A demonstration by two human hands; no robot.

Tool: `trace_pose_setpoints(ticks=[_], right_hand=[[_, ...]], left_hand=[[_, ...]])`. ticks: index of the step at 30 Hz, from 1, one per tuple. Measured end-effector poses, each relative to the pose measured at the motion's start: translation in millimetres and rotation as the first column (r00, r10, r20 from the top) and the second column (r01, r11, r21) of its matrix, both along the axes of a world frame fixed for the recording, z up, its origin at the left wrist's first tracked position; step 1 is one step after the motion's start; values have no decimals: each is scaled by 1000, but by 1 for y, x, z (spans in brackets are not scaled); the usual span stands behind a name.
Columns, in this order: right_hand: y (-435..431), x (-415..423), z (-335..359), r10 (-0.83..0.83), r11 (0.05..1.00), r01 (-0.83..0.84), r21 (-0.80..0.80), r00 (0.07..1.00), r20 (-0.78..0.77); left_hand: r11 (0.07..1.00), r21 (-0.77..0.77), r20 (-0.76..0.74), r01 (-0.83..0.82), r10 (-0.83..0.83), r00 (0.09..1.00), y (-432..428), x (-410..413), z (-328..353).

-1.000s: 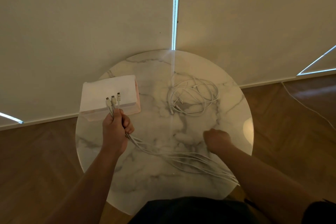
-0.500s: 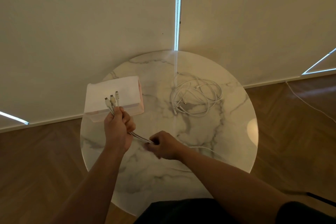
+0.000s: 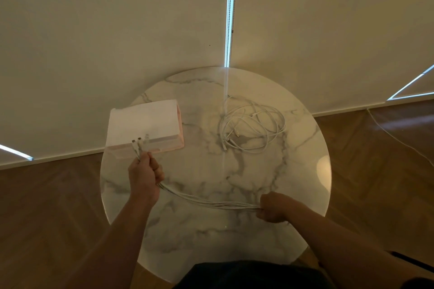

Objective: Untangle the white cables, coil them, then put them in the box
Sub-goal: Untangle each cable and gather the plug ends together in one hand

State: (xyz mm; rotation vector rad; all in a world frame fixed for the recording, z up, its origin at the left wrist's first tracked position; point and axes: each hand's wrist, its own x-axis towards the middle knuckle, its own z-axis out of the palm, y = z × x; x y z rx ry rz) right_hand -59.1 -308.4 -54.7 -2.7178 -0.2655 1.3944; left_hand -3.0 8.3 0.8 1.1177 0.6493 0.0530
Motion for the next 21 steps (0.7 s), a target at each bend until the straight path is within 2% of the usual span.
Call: trace_pose_setpoints(ticks=[3, 8, 10, 12, 16, 18, 21], right_hand=[[4, 1, -10, 87, 996, -87, 23, 996, -10], [19, 15, -12, 119, 976, -113, 185, 993, -24], [22, 24, -14, 37, 977, -41, 209, 999, 24], [23, 38, -15, -155, 953, 114, 279, 979, 129], [31, 80, -8, -513, 822, 380, 424, 817, 263], [36, 101, -2, -580, 786, 387, 482, 730, 361], [45, 128, 10, -590, 785, 295, 544, 622, 515]], left_hand=[[997, -73, -52, 28, -32, 998, -6, -2, -4], [984, -177, -80, 30, -45, 996, -8, -3, -8], [978, -208, -87, 21, -40, 995, -6, -3, -8], [974, -225, -84, 17, -36, 996, -4, -2, -8], [961, -275, -74, -4, -17, 997, -3, -1, -7], [962, -273, -85, -7, -17, 996, -3, -1, -7], [978, -205, -111, 42, -66, 992, -2, -2, -10]])
